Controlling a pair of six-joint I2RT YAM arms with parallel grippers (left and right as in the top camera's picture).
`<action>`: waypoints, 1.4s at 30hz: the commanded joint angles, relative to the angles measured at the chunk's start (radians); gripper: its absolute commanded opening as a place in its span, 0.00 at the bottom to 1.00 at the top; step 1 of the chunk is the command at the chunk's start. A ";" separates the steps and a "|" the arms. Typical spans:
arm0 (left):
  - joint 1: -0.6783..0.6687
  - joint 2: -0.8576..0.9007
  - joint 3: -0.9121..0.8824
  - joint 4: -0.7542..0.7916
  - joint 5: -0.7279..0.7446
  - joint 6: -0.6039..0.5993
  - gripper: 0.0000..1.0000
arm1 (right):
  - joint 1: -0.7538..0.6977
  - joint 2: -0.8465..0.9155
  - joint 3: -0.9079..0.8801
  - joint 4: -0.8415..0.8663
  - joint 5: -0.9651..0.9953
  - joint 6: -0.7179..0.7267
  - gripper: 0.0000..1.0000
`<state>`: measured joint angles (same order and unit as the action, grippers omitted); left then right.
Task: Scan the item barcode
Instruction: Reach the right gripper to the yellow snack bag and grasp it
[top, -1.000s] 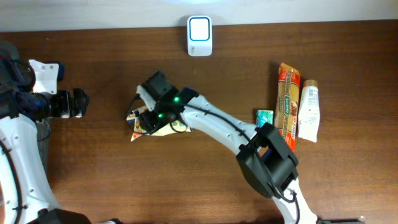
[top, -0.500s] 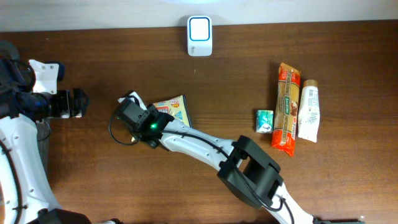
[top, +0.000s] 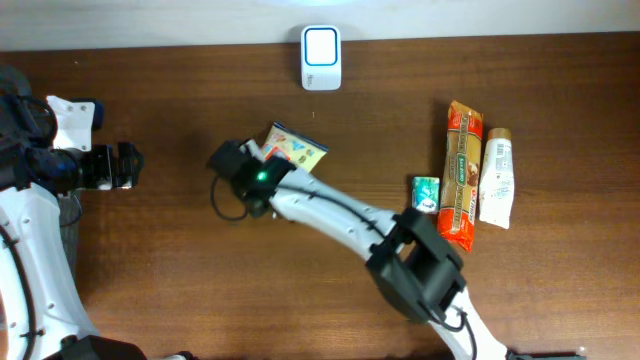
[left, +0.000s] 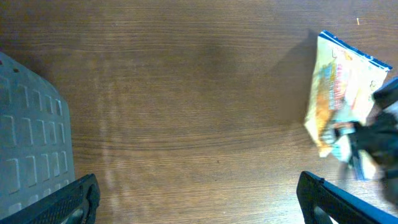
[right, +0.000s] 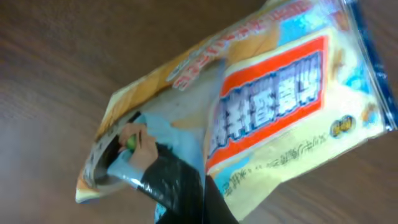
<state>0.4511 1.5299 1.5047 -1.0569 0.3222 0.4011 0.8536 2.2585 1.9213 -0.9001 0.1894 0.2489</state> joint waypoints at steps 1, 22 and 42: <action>0.003 0.002 -0.001 0.002 0.003 0.013 0.99 | -0.094 -0.158 0.160 -0.146 -0.357 -0.032 0.04; 0.004 0.002 -0.001 0.002 0.003 0.013 0.99 | -0.362 -0.137 -0.424 0.583 -1.406 0.457 0.04; 0.004 0.002 -0.001 0.001 0.003 0.013 0.99 | 0.095 -0.102 -0.184 0.082 0.087 -0.176 0.86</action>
<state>0.4511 1.5299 1.5051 -1.0565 0.3222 0.4011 0.8783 2.1464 1.7317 -0.8177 0.0887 0.1261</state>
